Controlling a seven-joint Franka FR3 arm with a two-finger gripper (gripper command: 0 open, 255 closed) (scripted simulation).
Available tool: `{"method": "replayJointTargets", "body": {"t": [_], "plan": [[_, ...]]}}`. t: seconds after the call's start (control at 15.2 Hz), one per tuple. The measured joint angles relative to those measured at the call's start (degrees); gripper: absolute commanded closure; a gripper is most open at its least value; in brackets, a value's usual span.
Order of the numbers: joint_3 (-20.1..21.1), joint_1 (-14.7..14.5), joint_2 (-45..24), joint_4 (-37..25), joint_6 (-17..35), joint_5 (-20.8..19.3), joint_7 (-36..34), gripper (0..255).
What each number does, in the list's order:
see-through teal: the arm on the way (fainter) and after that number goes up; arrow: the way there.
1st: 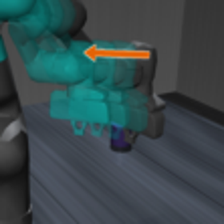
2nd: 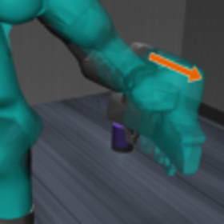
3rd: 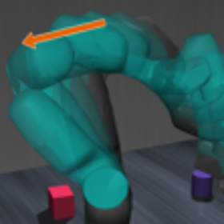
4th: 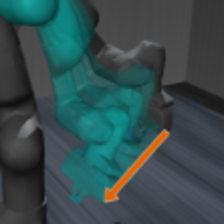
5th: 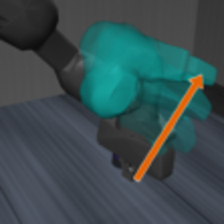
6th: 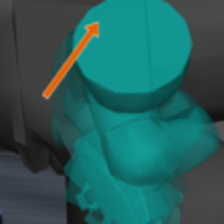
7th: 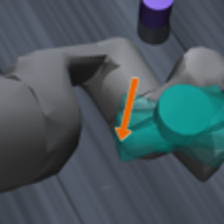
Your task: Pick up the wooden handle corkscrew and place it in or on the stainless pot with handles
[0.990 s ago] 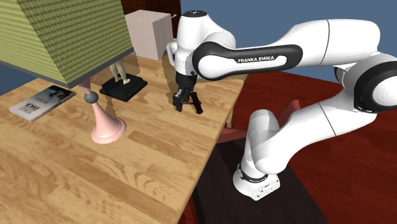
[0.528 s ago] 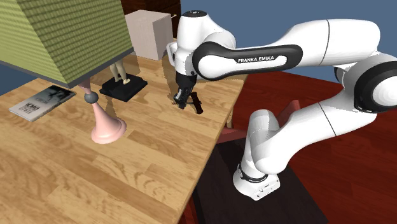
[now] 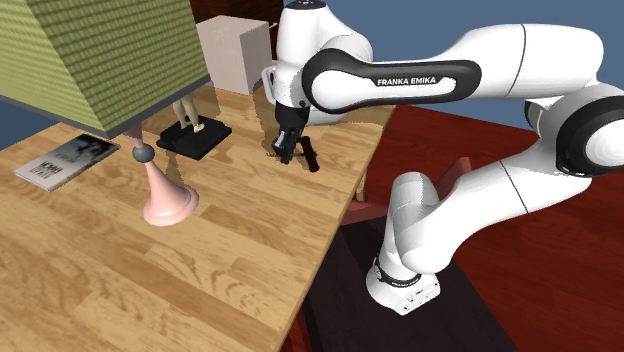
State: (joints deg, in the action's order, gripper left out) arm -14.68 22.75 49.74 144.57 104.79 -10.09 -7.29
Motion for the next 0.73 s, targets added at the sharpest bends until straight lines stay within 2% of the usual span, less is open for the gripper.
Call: {"method": "replayJointTargets", "body": {"t": [0.73], "plan": [[1.08,-0.74,-1.99,-9.77,-7.77,1.21,0.23,255]]}}
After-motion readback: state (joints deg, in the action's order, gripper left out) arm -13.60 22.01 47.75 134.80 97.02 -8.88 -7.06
